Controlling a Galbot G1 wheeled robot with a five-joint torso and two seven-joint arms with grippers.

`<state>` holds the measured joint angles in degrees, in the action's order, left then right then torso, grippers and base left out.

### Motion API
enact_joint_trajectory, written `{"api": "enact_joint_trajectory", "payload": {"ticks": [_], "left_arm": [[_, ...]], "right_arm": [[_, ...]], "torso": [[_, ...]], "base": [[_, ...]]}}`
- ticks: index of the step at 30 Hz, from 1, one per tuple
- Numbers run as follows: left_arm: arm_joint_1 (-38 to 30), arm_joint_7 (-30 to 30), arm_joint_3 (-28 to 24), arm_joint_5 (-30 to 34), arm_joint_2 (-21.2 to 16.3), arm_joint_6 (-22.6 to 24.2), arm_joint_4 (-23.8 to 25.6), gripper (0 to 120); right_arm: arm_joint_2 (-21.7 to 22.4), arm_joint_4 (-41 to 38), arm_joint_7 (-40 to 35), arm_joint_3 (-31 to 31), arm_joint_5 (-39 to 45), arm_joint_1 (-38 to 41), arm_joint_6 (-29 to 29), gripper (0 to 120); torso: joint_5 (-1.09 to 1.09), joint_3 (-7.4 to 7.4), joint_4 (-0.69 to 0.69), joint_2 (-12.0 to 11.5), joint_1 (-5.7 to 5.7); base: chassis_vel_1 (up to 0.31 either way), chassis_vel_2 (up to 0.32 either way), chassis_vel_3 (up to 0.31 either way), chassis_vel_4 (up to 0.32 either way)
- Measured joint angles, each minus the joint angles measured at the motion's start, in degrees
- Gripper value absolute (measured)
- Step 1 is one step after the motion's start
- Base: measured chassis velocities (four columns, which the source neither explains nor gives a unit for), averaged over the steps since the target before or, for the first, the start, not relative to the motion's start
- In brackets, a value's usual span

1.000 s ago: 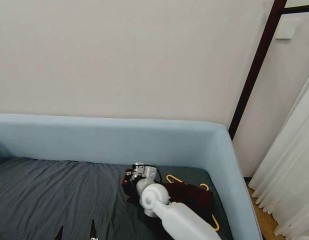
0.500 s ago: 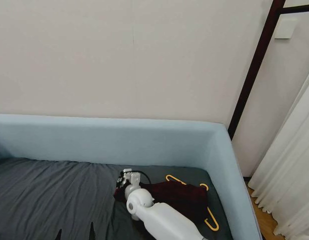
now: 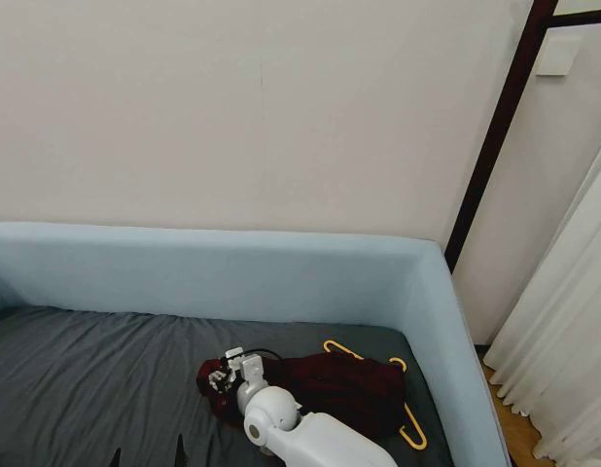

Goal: Pick up the clothes from the sofa and hang them on the clothes hanger.

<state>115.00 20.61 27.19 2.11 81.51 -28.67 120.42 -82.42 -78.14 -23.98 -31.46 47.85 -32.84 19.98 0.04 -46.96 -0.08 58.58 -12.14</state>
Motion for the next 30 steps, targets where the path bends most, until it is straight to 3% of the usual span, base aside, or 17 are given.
{"api": "enact_joint_trajectory", "payload": {"ticks": [1, 5, 8, 14, 18, 25, 30], "left_arm": [[-0.3, -0.1, -0.4, 0.0, -0.3, 0.2, -0.1, 100], [-1.0, -0.1, -0.8, 0.1, -0.9, 0.6, -0.5, 100], [-3.1, -0.4, -1.7, 1.0, -2.9, 1.6, -1.4, 100], [-6.2, -1.1, -2.4, 3.4, -5.9, 3.2, -2.5, 100], [-8.8, -2.1, -3.0, 6.4, -8.3, 4.6, -3.1, 100], [-10.3, -2.6, -3.6, 7.8, -10.3, 5.0, -4.5, 100], [-12.9, -3.6, -4.1, 12.3, -15.0, 6.4, -6.1, 100]], "right_arm": [[2.3, -2.9, -0.2, 0.7, -0.1, -1.0, 0.4, 78], [6.3, -6.7, -0.2, 2.2, -0.8, -2.6, 0.5, 86], [14.4, -13.6, 1.2, 8.7, -3.3, -7.7, 0.4, 99], [21.6, -19.6, 4.7, 17.5, -4.4, -15.8, 0.7, 100], [26.7, -21.3, 10.2, 27.4, -9.0, -24.0, 1.0, 100], [28.4, -20.7, 12.0, 31.9, -10.1, -27.2, 0.8, 100], [26.5, -16.5, 11.0, 34.2, -5.7, -26.9, 1.5, 100]], "torso": [[0.0, 0.0, -0.01, 0.0, 0.0], [-0.02, 0.0, 0.01, 0.0, 0.0], [0.0, 0.0, 0.0, 0.0, 0.0], [0.0, 0.0, -0.01, 0.0, 0.0], [-0.02, 0.0, -0.01, 0.0, 0.0], [0.0, 0.0, 0.0, 0.0, 0.0], [0.0, 0.0, 0.02, 0.0, 0.0]], "base": [[0.0, 0.0, 0.0, 0.0], [0.0, 0.0, 0.0, 0.0], [0.0, 0.0, 0.0, 0.0], [0.0, 0.0, 0.0, 0.0], [0.0, 0.0, 0.0, 0.0], [0.0, 0.0, 0.0, 0.0], [0.0, 0.0, 0.0, 0.0]]}}
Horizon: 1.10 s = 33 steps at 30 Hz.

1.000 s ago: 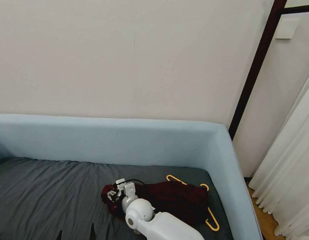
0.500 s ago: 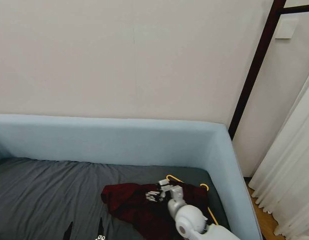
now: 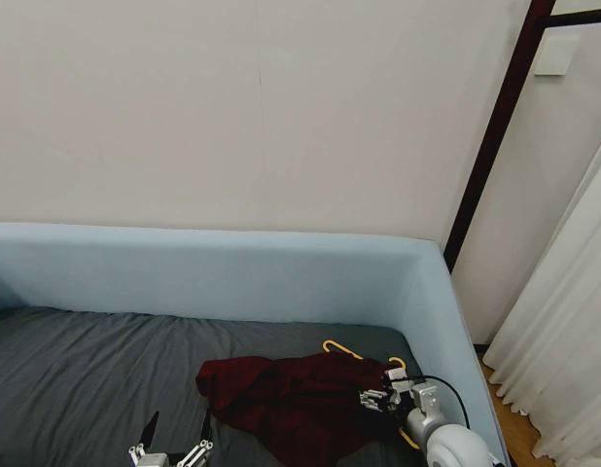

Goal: Pick up the clothes from the sofa and hang them on the clothes hanger.

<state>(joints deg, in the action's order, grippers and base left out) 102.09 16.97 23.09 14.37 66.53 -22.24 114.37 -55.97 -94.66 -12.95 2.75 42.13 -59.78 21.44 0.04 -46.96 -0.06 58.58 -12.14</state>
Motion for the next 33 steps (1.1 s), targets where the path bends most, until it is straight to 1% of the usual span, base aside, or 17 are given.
{"api": "enact_joint_trajectory", "payload": {"ticks": [2, 5, 6, 7, 11, 12, 15, 17, 18, 22, 24, 27, 28, 29, 30, 31, 33], "left_arm": [[-0.8, -0.1, -0.1, 1.0, -1.1, 0.3, -0.5, 100], [-2.8, -0.4, -0.4, 2.4, -3.8, 0.7, -1.8, 100], [-3.6, -0.5, -0.7, 2.9, -5.0, 0.9, -2.1, 100], [-3.6, -0.5, -0.7, 2.9, -5.0, 0.9, -2.1, 100], [-8.1, -1.0, -2.2, 5.7, -10.9, 2.9, -3.0, 100], [-8.1, -1.0, -2.2, 5.7, -10.9, 2.9, -3.0, 100], [-11.3, -1.0, -3.3, 4.7, -12.5, 3.5, -4.6, 100], [-12.3, -1.0, -3.8, 5.1, -13.0, 3.9, -5.0, 100], [-13.4, -1.1, -4.4, 5.8, -13.6, 4.4, -5.5, 100], [-17.4, -1.7, -6.9, 8.4, -15.1, 5.8, -7.9, 100], [-18.2, -1.8, -7.4, 9.0, -15.3, 6.2, -8.5, 100], [-23.5, -3.0, -11.8, 13.9, -16.8, 9.6, -12.6, 100], [-25.3, -3.5, -13.7, 16.1, -17.2, 11.3, -13.7, 100], [-25.3, -3.5, -13.7, 16.1, -17.2, 11.3, -13.7, 100], [-27.9, -4.0, -16.8, 19.0, -17.7, 14.0, -14.9, 100], [-30.7, -4.6, -19.7, 21.9, -18.0, 16.4, -16.6, 100], [-36.4, -5.7, -23.6, 24.9, -17.7, 17.7, -21.2, 100]], "right_arm": [[-0.5, 1.3, 0.2, 0.0, 0.1, 0.4, 0.0, 100], [-1.8, 5.9, 1.9, 0.0, -0.4, 1.3, -0.7, 95], [-2.2, 7.4, 2.7, -0.1, -0.8, 1.6, -1.1, 89], [-2.2, 7.4, 2.7, -0.1, -0.8, 1.6, -1.1, 89], [-3.9, 12.2, 4.3, -0.7, -2.5, 2.7, -2.8, 71], [-3.9, 12.2, 4.3, -0.7, -2.5, 2.7, -2.8, 71], [-5.0, 14.8, 5.2, -1.2, -3.7, 3.5, -5.5, 57], [-5.2, 15.3, 5.4, -1.2, -4.0, 3.6, -6.2, 55], [-5.3, 15.6, 5.4, -1.3, -4.3, 3.7, -6.8, 49], [-5.3, 15.9, 5.5, -1.5, -5.2, 3.8, -7.6, 35], [-5.3, 15.9, 5.5, -1.5, -5.3, 3.8, -7.7, 33], [-5.0, 15.5, 5.5, -1.6, -5.5, 3.5, -8.1, 14], [-4.9, 15.1, 5.5, -1.6, -5.5, 3.3, -8.1, 11], [-4.9, 15.1, 5.5, -1.6, -5.5, 3.3, -8.1, 11], [-4.7, 14.6, 5.5, -1.5, -5.5, 3.0, -8.2, 5], [-4.6, 14.2, 5.4, -1.3, -5.5, 2.8, -8.2, 1], [-4.4, 13.5, 5.3, -1.0, -5.5, 2.4, -8.3, 0]], "torso": [[0.01, 0.0, 0.0, 0.0, 0.0], [0.01, 0.0, 0.0, 0.0, 0.0], [0.02, 0.0, -0.01, 0.0, 0.0], [0.02, 0.0, -0.01, 0.0, 0.0], [0.01, 0.0, -0.02, 0.0, 0.0], [0.01, 0.0, -0.02, 0.0, 0.0], [0.02, -0.01, -0.02, 0.0, -0.01], [0.01, -0.01, -0.01, 0.0, -0.01], [0.02, -0.01, 0.0, 0.0, -0.01], [0.01, 0.0, -0.02, 0.0, -0.01], [0.01, -0.01, -0.02, 0.0, -0.01], [0.01, -0.01, -0.02, 0.0, -0.01], [0.02, -0.01, -0.01, 0.0, 0.0], [0.02, -0.01, -0.01, 0.0, 0.0], [0.01, -0.01, -0.01, 0.0, -0.01], [0.01, 0.0, -0.01, 0.0, -0.01], [0.01, -0.01, 0.0, 0.0, -0.01]], "base": [[0.0, 0.0, 0.0, 0.0], [0.0, 0.0, 0.0, 0.0], [0.0, 0.0, 0.0, 0.0], [0.0, 0.0, 0.0, 0.0], [0.0, 0.0, 0.0, 0.0], [0.0, 0.0, 0.0, 0.0], [0.0, 0.0, 0.0, 0.0], [0.0, 0.0, 0.0, 0.0], [0.0, 0.0, 0.0, 0.0], [0.0, 0.0, 0.0, 0.0], [0.0, 0.0, 0.0, 0.0], [0.0, 0.0, 0.0, 0.0], [0.0, 0.0, 0.0, 0.0], [0.0, 0.0, 0.0, 0.0], [0.0, 0.0, 0.0, 0.0], [0.0, 0.0, 0.0, 0.0], [0.0, 0.0, 0.0, 0.0]]}}
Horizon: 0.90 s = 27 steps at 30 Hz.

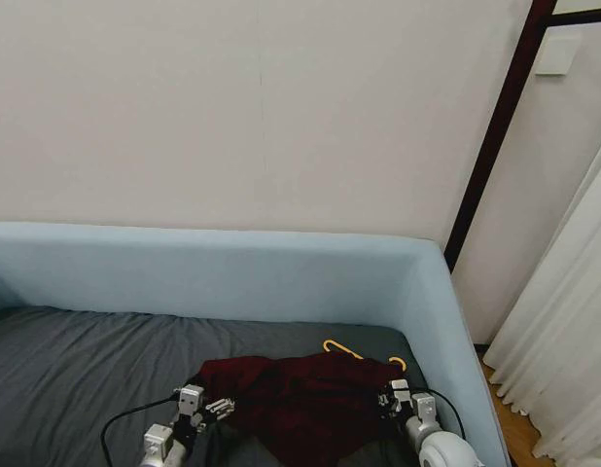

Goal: Pick up the clothes from the sofa and hang them on the clothes hanger.

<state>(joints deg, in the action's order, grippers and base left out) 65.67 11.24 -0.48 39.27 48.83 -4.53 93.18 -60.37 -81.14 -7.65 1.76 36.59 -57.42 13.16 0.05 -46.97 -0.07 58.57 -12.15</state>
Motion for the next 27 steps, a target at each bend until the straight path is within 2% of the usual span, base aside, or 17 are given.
{"api": "enact_joint_trajectory", "payload": {"ticks": [1, 5, 10, 14, 20, 27], "left_arm": [[0.0, 0.0, 0.0, 0.0, 0.0, 0.0, 0.0, 100], [-9.2, -1.9, -4.5, 4.6, 1.1, 0.4, -6.6, 100], [-14.2, -3.3, -8.2, 7.8, 2.5, 1.5, -10.7, 100], [-19.4, -1.9, -13.8, 10.5, 7.0, 4.1, -18.4, 100], [-23.1, -1.8, -17.2, 11.1, 12.2, 4.4, -24.3, 100], [-24.7, -1.6, -18.5, 10.2, 14.3, 3.8, -28.1, 100]], "right_arm": [[0.0, 0.0, 0.0, 0.0, 0.0, 0.0, 0.0, 0], [0.2, -1.0, -0.3, 0.0, 0.1, -0.4, 0.0, 0], [0.1, -1.4, -0.6, -0.2, 0.2, -0.4, 0.1, 0], [0.2, -2.0, -1.1, -0.3, 0.4, -0.4, 0.3, 0], [0.7, -2.6, -1.3, -0.1, 0.6, -0.5, 0.5, 0], [1.1, -2.6, -1.4, 0.4, 0.5, -0.9, 0.5, 0]], "torso": [[0.0, 0.0, 0.0, 0.0, 0.0], [-0.02, 0.0, -0.03, 0.0, 0.0], [-0.01, 0.0, -0.01, 0.0, 0.0], [0.0, 0.0, 0.0, 0.0, 0.0], [-0.01, 0.0, -0.02, 0.0, 0.0], [-0.01, 0.0, -0.01, 0.0, 0.0]], "base": [[0.0, 0.0, 0.0, 0.0], [0.0, 0.0, 0.0, 0.0], [0.0, 0.0, 0.0, 0.0], [0.0, 0.0, 0.0, 0.0], [0.0, 0.0, 0.0, 0.0], [0.0, 0.0, 0.0, 0.0]]}}
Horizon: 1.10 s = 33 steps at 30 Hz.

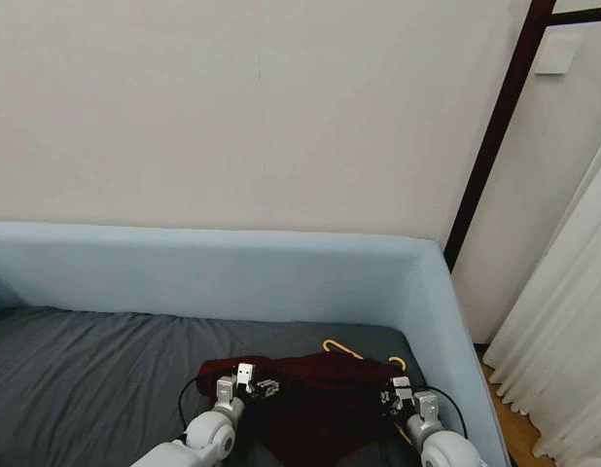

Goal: Pick up the clothes from the sofa and hang them on the clothes hanger.

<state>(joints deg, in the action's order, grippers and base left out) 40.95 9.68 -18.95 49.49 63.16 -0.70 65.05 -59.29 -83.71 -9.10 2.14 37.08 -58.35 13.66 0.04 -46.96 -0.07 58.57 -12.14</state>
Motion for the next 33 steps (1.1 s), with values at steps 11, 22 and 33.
{"api": "enact_joint_trajectory", "payload": {"ticks": [11, 22, 33], "left_arm": [[-1.5, 0.0, -0.4, -2.7, 0.0, -2.1, -2.4, 100], [-4.0, 0.0, -2.0, -3.0, 3.3, -3.5, -8.8, 86], [-4.5, -0.4, -3.2, -3.2, 3.7, -4.2, -9.8, 44]], "right_arm": [[-0.8, 0.5, -0.3, 0.2, -0.6, -0.3, -0.1, 0], [-0.4, 0.3, -0.4, 0.2, -0.5, -0.4, -0.3, 0], [-0.9, 0.7, -0.4, 0.1, -0.7, -0.3, -0.5, 0]], "torso": [[-0.01, 0.01, 0.01, 0.0, 0.0], [0.0, 0.0, 0.0, 0.0, 0.0], [0.0, 0.0, -0.01, 0.0, 0.0]], "base": [[0.0, 0.0, 0.0, 0.0], [0.0, 0.0, 0.0, 0.0], [0.0, 0.0, 0.0, 0.0]]}}
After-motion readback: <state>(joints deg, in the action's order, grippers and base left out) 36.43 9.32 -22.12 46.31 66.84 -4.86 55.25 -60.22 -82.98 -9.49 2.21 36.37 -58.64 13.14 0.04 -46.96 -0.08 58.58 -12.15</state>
